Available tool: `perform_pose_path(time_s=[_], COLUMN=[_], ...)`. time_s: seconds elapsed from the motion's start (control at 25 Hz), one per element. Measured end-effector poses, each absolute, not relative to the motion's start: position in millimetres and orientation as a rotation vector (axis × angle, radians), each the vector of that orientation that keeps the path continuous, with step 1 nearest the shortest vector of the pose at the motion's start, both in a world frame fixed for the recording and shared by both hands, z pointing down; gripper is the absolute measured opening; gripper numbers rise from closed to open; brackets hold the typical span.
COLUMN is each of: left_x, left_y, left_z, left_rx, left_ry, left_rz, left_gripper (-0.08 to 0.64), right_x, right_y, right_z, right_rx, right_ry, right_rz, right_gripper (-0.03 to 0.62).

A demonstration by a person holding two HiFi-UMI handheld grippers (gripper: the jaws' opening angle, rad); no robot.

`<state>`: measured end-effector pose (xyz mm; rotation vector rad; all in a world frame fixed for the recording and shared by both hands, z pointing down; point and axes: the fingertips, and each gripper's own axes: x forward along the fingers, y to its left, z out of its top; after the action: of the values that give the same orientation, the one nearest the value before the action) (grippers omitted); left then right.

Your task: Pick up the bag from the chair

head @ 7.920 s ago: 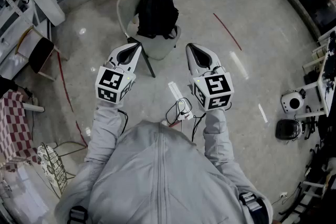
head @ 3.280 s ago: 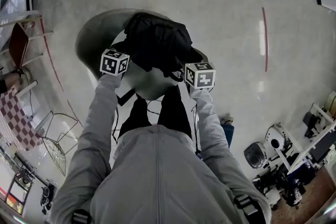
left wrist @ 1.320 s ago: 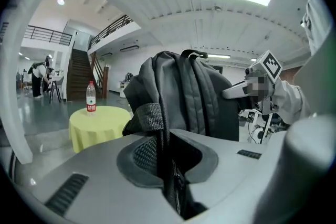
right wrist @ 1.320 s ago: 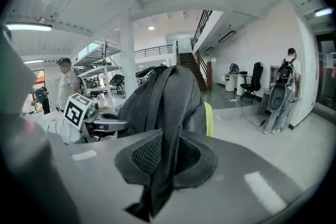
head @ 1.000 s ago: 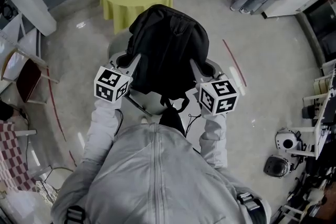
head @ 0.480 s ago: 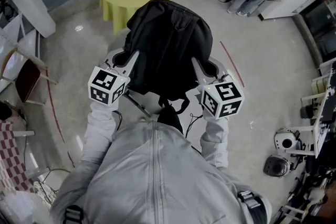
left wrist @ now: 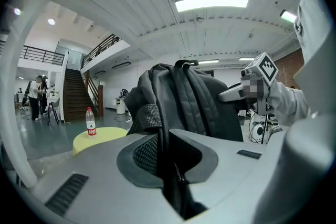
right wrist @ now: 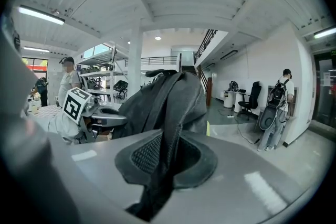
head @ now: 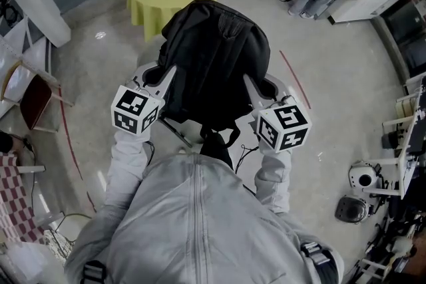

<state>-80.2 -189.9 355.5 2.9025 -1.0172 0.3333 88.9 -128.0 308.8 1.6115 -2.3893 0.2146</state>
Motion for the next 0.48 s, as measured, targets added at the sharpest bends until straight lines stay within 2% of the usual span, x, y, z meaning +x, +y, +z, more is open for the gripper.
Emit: perform_pose_path(time_s=[0.48], left_x=[-77.5], left_y=[-194.6], left_z=[367.9], left_rx=[2.885], left_ry=[-0.986], left_rz=[0.332], left_gripper=[0.04], right_x=[91.0], right_y=[-133.0], right_z=[319.9], right_rx=[1.598], right_ry=[-2.373], right_rz=[0.233], right_gripper=[0.043])
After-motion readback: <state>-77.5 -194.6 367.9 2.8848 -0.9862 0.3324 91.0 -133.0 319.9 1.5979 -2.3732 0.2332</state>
